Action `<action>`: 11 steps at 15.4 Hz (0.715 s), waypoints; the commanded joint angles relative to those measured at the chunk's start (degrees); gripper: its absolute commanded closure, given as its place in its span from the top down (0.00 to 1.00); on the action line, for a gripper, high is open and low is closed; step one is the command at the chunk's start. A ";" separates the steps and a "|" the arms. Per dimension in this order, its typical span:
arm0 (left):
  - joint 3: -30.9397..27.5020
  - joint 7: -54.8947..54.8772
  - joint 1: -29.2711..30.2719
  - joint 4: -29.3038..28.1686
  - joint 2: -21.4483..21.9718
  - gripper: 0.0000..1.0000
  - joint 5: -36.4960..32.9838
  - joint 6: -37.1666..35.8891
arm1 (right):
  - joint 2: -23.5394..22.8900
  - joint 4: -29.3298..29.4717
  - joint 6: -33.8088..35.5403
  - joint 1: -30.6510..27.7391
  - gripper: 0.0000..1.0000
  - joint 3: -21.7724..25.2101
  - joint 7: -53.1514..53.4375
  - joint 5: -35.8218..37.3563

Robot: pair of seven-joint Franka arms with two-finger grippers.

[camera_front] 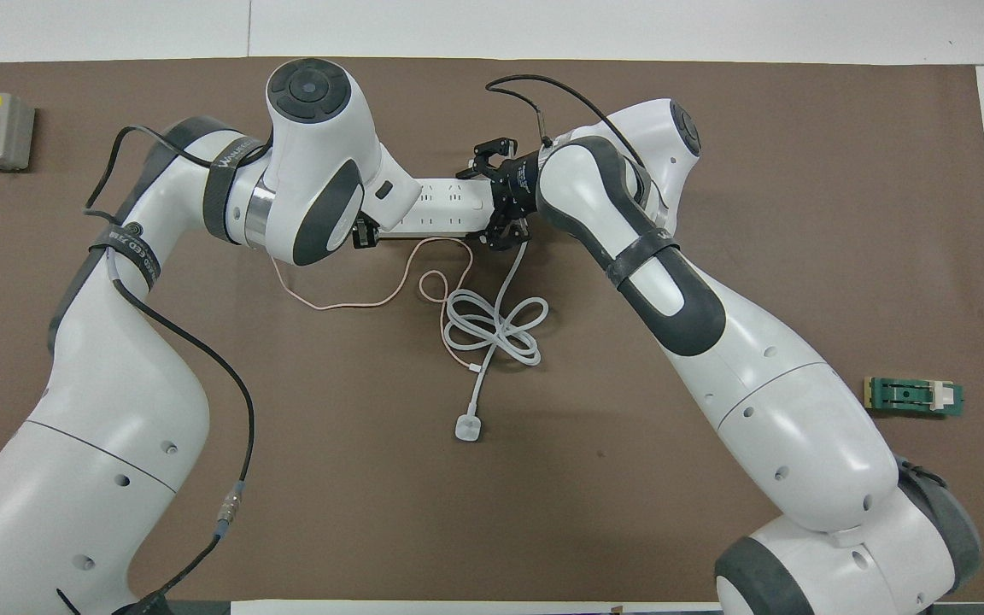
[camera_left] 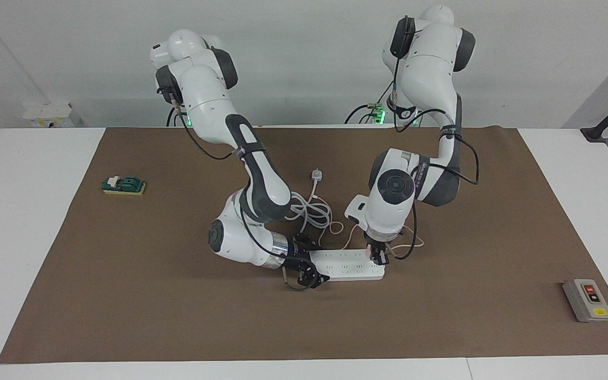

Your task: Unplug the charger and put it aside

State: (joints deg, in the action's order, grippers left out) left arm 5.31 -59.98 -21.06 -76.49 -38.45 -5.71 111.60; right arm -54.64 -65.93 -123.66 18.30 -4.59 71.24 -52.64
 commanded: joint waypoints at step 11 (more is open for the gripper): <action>-0.48 -1.46 0.49 1.69 0.92 0.00 -0.62 0.28 | -1.00 0.36 -2.20 -0.37 0.00 -0.42 -3.56 -0.80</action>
State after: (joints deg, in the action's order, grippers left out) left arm 5.33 -60.75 -21.04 -76.40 -38.42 -5.70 111.59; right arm -54.64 -65.96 -123.70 18.28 -4.59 71.23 -52.74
